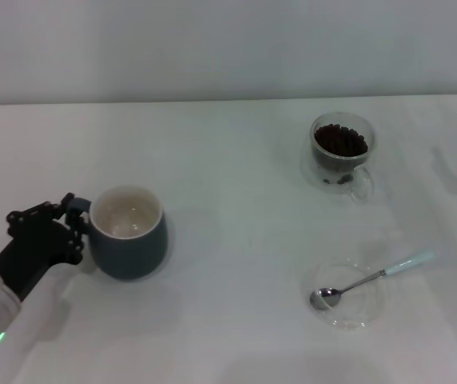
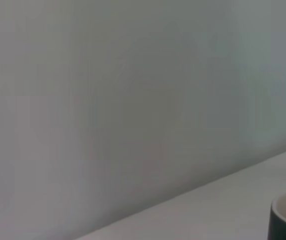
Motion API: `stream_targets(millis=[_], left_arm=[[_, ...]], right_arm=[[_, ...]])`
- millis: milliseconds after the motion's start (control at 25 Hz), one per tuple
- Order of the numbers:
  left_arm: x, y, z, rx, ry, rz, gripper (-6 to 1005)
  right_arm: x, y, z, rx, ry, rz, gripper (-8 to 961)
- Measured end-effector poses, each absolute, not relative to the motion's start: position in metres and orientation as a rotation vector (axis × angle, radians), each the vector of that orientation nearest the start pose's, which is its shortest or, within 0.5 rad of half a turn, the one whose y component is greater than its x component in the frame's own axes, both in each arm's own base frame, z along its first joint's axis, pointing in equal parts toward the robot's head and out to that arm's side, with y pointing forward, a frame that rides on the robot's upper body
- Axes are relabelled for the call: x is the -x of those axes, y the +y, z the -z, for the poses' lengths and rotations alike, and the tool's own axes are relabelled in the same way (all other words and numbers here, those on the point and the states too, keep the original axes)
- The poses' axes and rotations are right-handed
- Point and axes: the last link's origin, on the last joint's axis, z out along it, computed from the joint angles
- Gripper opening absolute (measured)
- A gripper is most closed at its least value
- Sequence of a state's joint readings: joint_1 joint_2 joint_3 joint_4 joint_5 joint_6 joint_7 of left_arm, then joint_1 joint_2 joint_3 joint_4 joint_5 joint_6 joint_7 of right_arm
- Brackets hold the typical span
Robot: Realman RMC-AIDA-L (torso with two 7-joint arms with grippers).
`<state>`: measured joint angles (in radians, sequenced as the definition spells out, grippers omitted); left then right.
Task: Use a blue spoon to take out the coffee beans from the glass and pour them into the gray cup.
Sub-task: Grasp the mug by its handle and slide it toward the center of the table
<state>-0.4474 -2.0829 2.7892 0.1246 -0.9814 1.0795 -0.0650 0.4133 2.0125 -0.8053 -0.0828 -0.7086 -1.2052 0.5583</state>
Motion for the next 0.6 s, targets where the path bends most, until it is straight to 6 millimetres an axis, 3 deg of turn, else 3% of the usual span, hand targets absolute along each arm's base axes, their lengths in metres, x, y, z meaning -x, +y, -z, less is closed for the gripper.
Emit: stream_targets(millis=[240,600], left_arm=[[0.299,0.309,0.095,2.110,-0.354,0.516,93],[0.290,0.301,0.108,2.182,-0.326,0.526,93]], right_arm=[[-0.369,0.325,-0.045,1.547,0.678,-0.806,687],[-0.371,0.322,-0.047,1.544,0.676,-0.804,682]])
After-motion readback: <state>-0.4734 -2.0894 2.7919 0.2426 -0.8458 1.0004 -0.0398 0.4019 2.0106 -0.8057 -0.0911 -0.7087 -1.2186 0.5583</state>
